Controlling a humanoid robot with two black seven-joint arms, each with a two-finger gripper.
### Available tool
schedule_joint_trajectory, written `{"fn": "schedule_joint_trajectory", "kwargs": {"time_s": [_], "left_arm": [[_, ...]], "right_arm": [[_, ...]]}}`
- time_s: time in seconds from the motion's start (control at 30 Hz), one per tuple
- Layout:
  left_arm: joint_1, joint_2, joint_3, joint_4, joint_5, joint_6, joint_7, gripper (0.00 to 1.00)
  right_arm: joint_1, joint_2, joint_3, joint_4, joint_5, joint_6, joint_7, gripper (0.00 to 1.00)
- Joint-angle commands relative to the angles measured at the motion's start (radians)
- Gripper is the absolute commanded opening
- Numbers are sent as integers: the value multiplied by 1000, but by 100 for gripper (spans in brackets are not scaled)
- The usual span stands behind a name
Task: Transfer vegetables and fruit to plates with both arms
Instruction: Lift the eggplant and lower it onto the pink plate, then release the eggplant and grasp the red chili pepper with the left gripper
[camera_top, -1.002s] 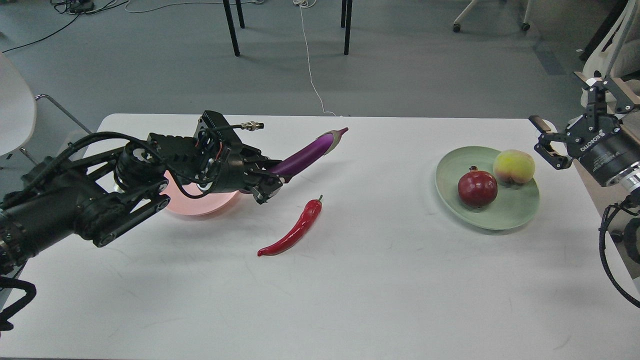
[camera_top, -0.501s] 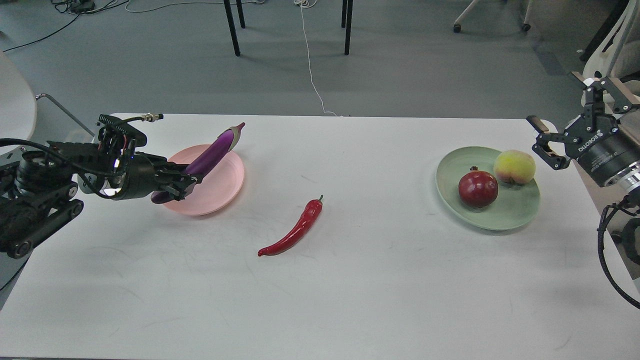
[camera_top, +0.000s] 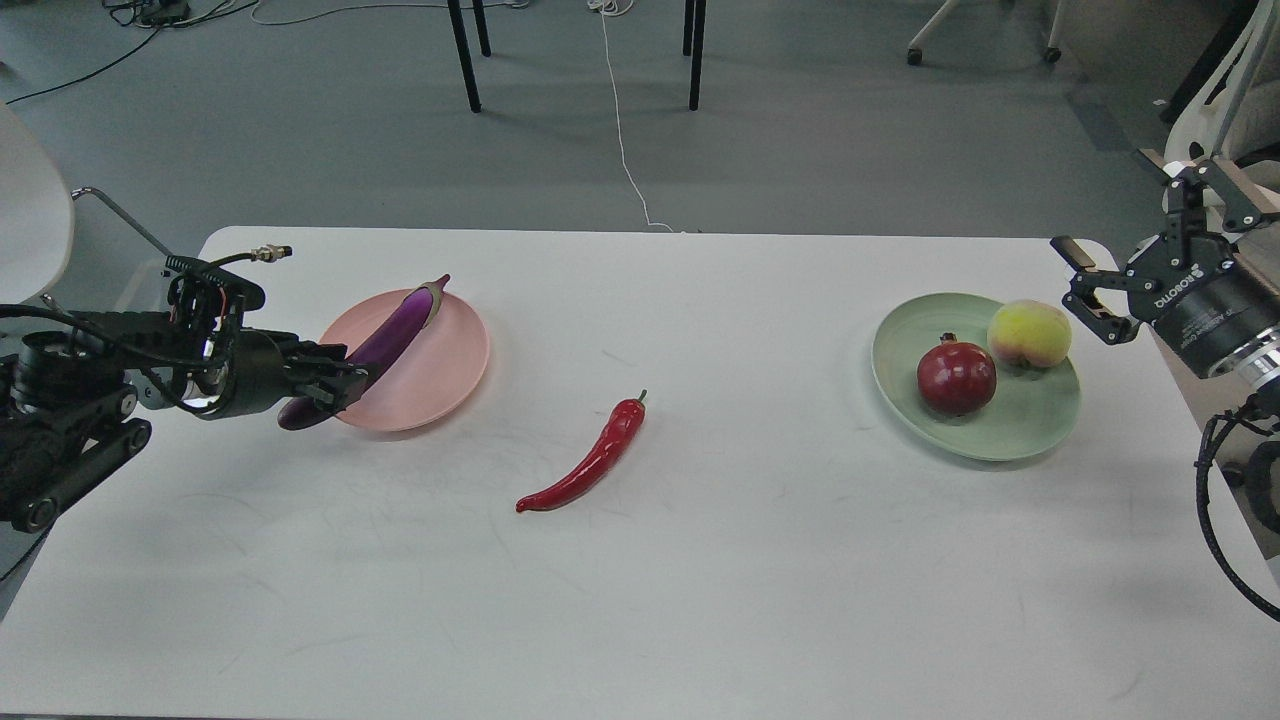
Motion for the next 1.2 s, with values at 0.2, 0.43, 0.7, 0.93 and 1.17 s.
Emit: {"fn": "schedule_joint_trajectory", "kwargs": {"time_s": [0.2, 0.43, 0.7, 0.93, 1.17], "left_arm": [[-9, 3, -1, 0, -2, 19, -1, 98], [-118, -11, 5, -58, 3, 19, -1, 98], [-153, -48, 5, -337, 1, -2, 2, 98], [-118, -137, 37, -426, 26, -28, 5, 98], [-31, -207, 58, -446, 233, -20, 10, 98]], "right_arm": [[0, 0, 1, 4, 0, 0, 0, 98], [0, 0, 3, 4, 0, 0, 0, 98], [0, 0, 3, 4, 0, 0, 0, 98], [0, -12, 3, 4, -2, 0, 0, 98], [0, -15, 3, 4, -2, 0, 0, 98]]}}
